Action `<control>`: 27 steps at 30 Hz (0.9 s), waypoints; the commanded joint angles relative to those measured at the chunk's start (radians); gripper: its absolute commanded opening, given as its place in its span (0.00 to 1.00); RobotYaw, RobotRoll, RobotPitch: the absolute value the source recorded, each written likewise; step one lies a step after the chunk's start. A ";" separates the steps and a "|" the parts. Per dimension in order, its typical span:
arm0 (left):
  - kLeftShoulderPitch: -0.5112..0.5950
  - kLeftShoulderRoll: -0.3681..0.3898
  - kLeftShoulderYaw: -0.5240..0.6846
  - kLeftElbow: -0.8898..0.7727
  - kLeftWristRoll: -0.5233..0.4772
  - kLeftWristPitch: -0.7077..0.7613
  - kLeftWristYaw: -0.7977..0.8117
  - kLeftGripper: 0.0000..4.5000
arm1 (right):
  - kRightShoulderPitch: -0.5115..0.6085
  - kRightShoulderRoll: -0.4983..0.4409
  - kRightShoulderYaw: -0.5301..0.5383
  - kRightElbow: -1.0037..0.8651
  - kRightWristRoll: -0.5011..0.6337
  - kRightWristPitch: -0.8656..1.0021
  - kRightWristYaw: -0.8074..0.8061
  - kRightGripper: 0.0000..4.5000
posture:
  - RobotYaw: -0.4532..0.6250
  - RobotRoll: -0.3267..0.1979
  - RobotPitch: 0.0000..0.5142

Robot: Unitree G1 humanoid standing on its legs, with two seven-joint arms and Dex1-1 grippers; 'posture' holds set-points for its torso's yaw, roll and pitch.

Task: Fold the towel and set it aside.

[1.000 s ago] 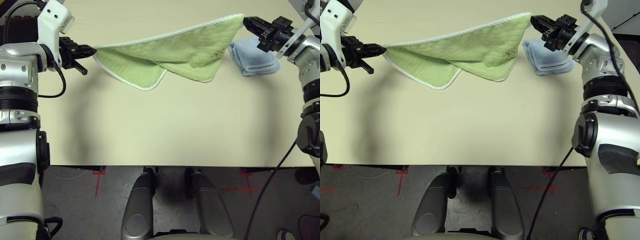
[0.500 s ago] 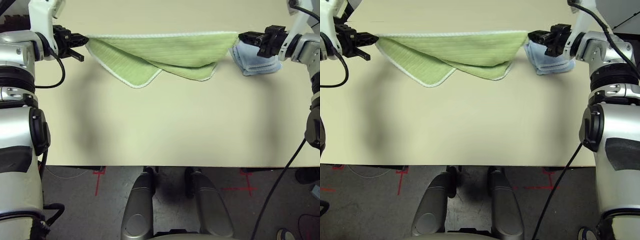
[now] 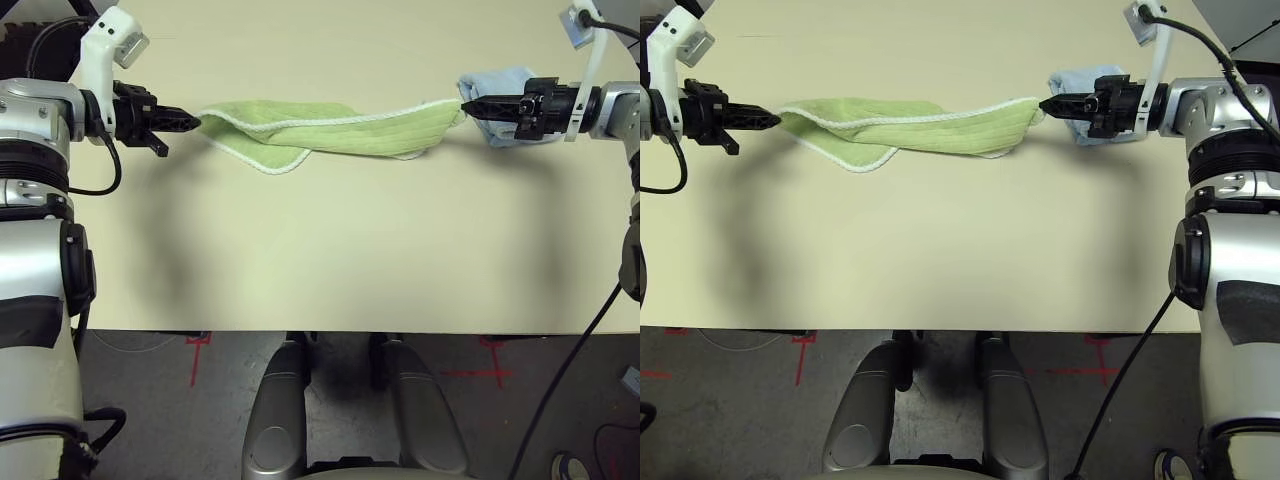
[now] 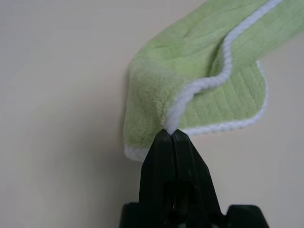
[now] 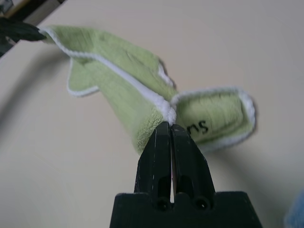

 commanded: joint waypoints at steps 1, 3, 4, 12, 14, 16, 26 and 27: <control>0.001 0.006 0.005 0.015 0.019 -0.044 0.067 0.00 | -0.001 -0.001 -0.011 0.007 -0.016 -0.059 -0.078 0.00 | 0.49 0.62 0.64; -0.019 -0.003 0.014 0.039 0.029 -0.081 0.172 0.00 | -0.015 0.017 -0.027 0.043 -0.038 -0.173 -0.239 0.00 | 0.49 0.62 0.64; -0.030 -0.008 0.020 0.049 0.035 -0.110 0.241 0.00 | -0.025 0.026 -0.038 0.062 -0.049 -0.239 -0.335 0.00 | 0.49 0.62 0.64; -0.078 -0.030 0.057 0.114 0.048 -0.278 0.551 0.00 | -0.079 0.072 -0.105 0.149 -0.058 -0.571 -0.687 0.00 | 0.49 0.62 0.63; -0.078 -0.031 0.054 0.118 0.047 -0.269 0.517 0.00 | -0.082 0.079 -0.116 0.154 -0.048 -0.592 -0.683 0.00 | 0.49 0.62 0.63; -0.072 -0.028 0.055 0.119 0.035 -0.230 0.432 0.00 | -0.079 0.089 -0.132 0.150 -0.012 -0.562 -0.582 0.00 | 0.49 0.62 0.63; -0.085 0.016 -0.006 0.084 0.037 0.082 -0.197 0.00 | -0.057 0.023 -0.044 0.056 0.021 -0.133 0.001 0.00 | 0.48 0.62 0.62; -0.087 0.017 -0.010 0.081 0.041 0.083 -0.209 0.00 | -0.058 0.024 -0.049 0.060 0.015 -0.156 -0.034 0.00 | 0.48 0.62 0.62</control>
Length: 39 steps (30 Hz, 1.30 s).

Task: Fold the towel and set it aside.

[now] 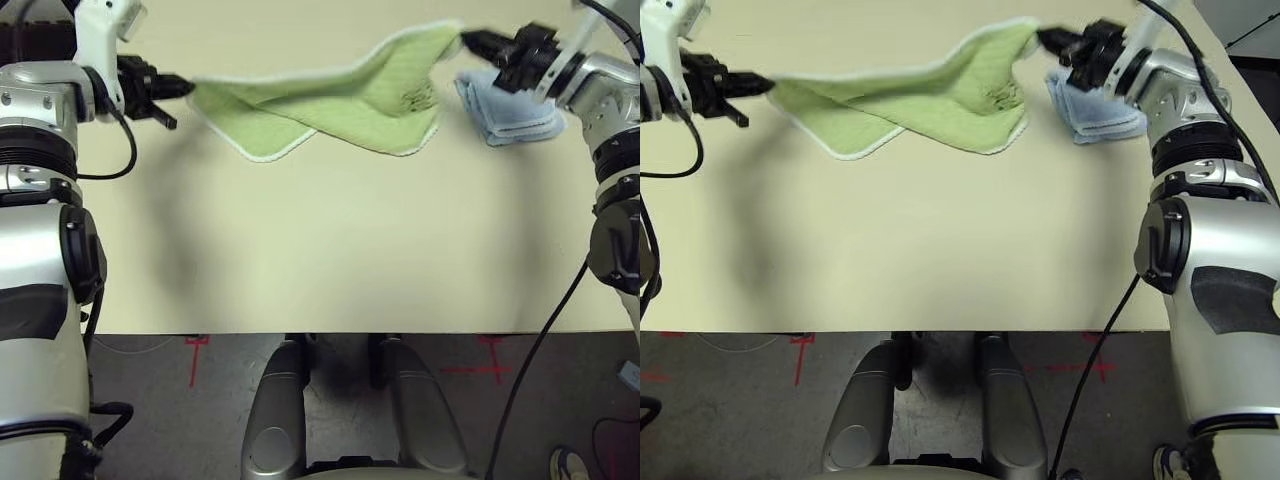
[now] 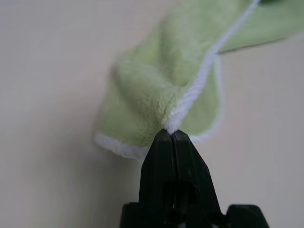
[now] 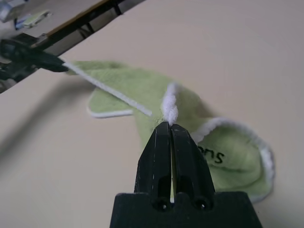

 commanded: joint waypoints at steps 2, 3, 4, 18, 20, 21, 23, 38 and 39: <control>-0.019 0.012 -0.010 -0.013 0.012 0.007 -0.007 0.00 | 0.003 -0.010 -0.018 -0.013 -0.023 -0.094 -0.124 0.00 | 0.48 0.62 0.62; -0.023 0.004 0.009 -0.010 0.003 -0.008 0.062 0.00 | 0.002 -0.002 -0.034 -0.010 -0.021 -0.144 -0.183 0.00 | 0.48 0.62 0.62; -0.018 -0.005 0.024 -0.010 0.006 -0.073 0.179 0.00 | 0.004 0.013 -0.053 -0.011 -0.024 -0.256 -0.280 0.00 | 0.47 0.62 0.62; -0.012 0.005 -0.036 -0.012 0.046 -0.093 0.085 0.00 | 0.016 -0.010 0.003 0.012 -0.077 -0.180 -0.170 0.00 | 0.47 0.62 0.62; -0.017 -0.006 -0.022 -0.005 0.056 -0.178 0.257 0.00 | 0.007 0.002 0.002 0.028 -0.113 -0.297 -0.337 0.00 | 0.47 0.62 0.62; -0.017 -0.009 -0.021 0.000 0.067 -0.236 0.342 0.00 | -0.002 0.011 -0.010 0.035 -0.118 -0.363 -0.413 0.00 | 0.47 0.62 0.62; -0.022 -0.022 0.004 0.012 0.073 -0.352 0.585 0.00 | -0.026 0.031 -0.039 0.046 -0.121 -0.503 -0.575 0.00 | 0.47 0.62 0.62; -0.039 -0.004 0.093 0.050 0.020 -0.550 0.463 0.00 | 0.010 0.023 -0.134 0.064 0.021 -0.582 -0.164 0.00 | 0.46 0.62 0.63; -0.028 0.013 0.067 0.046 0.039 -0.532 0.375 0.00 | 0.027 0.007 -0.117 0.060 0.009 -0.556 -0.108 0.00 | 0.46 0.62 0.63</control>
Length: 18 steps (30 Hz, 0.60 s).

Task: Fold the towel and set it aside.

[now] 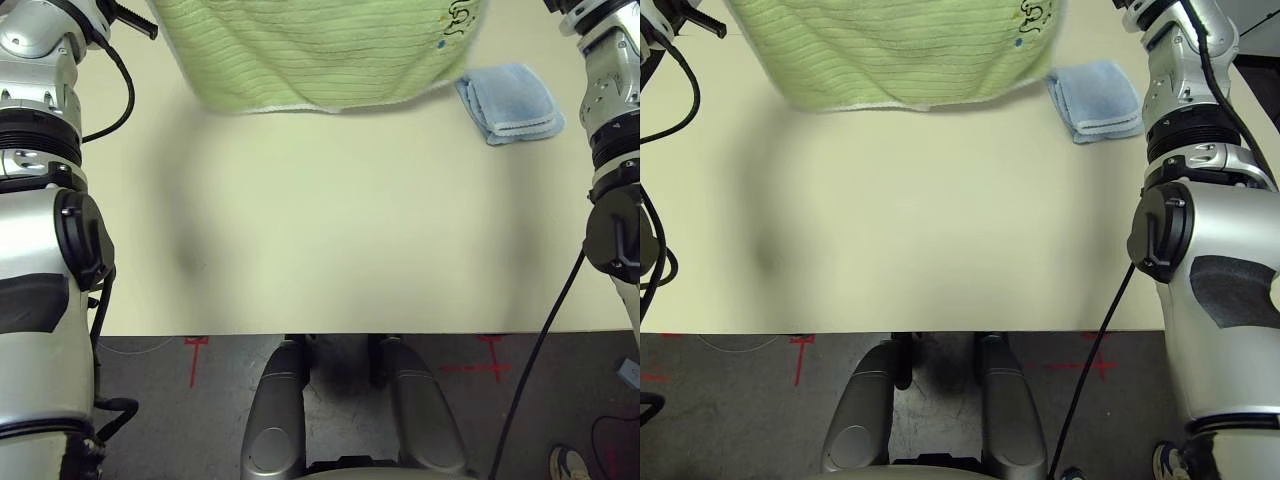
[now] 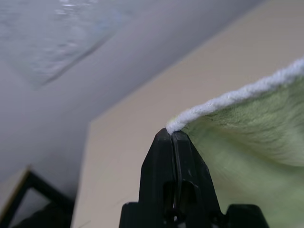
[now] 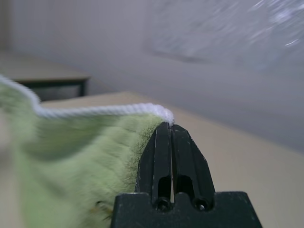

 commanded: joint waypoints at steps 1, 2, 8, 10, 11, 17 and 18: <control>0.038 0.067 -0.076 0.013 0.039 0.141 -0.355 0.00 | 0.057 -0.066 0.052 -0.005 -0.021 0.135 0.218 0.00 | 0.46 0.62 0.63; 0.044 0.083 -0.101 0.007 0.052 0.176 -0.443 0.00 | 0.069 -0.079 0.068 -0.010 -0.032 0.159 0.254 0.00 | 0.46 0.62 0.62; 0.062 0.167 -0.217 -0.018 0.137 0.253 -0.667 0.00 | 0.136 -0.157 0.158 -0.032 -0.103 0.175 0.415 0.00 | 0.46 0.62 0.61; 0.057 0.183 -0.241 -0.018 0.156 0.266 -0.705 0.00 | 0.138 -0.175 0.178 -0.031 -0.120 0.189 0.447 0.00 | 0.46 0.62 0.61; 0.054 0.190 -0.252 -0.017 0.166 0.274 -0.728 0.00 | 0.140 -0.185 0.192 -0.031 -0.131 0.190 0.467 0.00 | 0.46 0.62 0.61; 0.061 0.210 -0.305 -0.012 0.191 0.279 -0.864 0.00 | 0.159 -0.218 0.274 -0.048 -0.189 0.228 0.611 0.00 | 0.46 0.62 0.61; 0.065 0.209 -0.319 -0.009 0.188 0.279 -0.871 0.00 | 0.168 -0.216 0.288 -0.058 -0.189 0.225 0.623 0.00 | 0.46 0.62 0.61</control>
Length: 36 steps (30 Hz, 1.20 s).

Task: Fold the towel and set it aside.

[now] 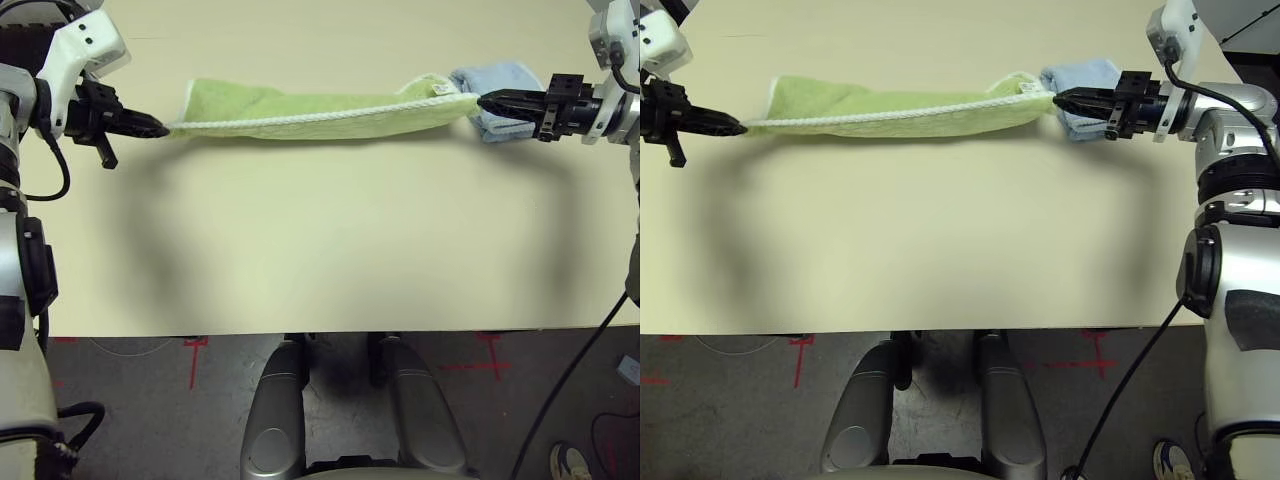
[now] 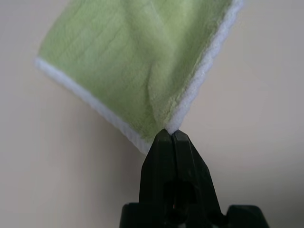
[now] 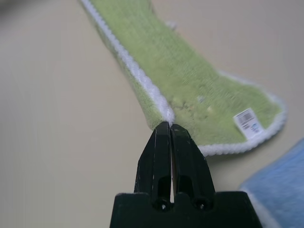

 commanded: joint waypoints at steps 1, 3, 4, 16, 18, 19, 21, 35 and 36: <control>0.013 0.023 -0.060 0.001 0.009 -0.001 -0.045 0.00 | 0.046 -0.014 0.059 -0.041 -0.017 -0.009 0.060 0.00 | 0.46 0.62 0.61; 0.025 0.025 -0.108 0.008 -0.002 -0.012 -0.045 0.00 | 0.075 -0.011 0.105 -0.075 -0.003 -0.032 0.061 0.00 | 0.46 0.62 0.62; 0.033 0.029 -0.136 0.010 -0.006 -0.025 -0.045 0.00 | 0.090 -0.013 0.132 -0.094 0.007 -0.041 0.061 0.00 | 0.46 0.62 0.62; 0.113 0.122 -0.402 0.000 -0.154 -0.099 -0.045 0.00 | 0.211 -0.150 0.459 -0.316 0.163 -0.087 0.061 0.00 | 0.46 0.62 0.62; 0.124 0.135 -0.435 -0.012 -0.191 -0.101 -0.045 0.00 | 0.207 -0.163 0.485 -0.319 0.172 -0.100 0.061 0.00 | 0.46 0.62 0.62; 0.131 0.142 -0.453 -0.019 -0.210 -0.101 -0.045 0.00 | 0.204 -0.170 0.498 -0.320 0.176 -0.105 0.061 0.00 | 0.46 0.62 0.62; 0.140 0.154 -0.489 -0.038 -0.249 -0.097 -0.045 0.00 | 0.195 -0.178 0.515 -0.316 0.178 -0.117 0.061 0.00 | 0.46 0.62 0.62; 0.147 0.302 -0.792 -0.422 -0.662 0.122 -0.045 0.00 | 0.165 -0.257 0.652 -0.399 0.319 -0.065 0.061 0.00 | 0.46 0.62 0.62; 0.139 0.310 -0.810 -0.441 -0.676 0.130 -0.045 0.00 | 0.168 -0.268 0.665 -0.417 0.337 -0.054 0.061 0.00 | 0.46 0.62 0.62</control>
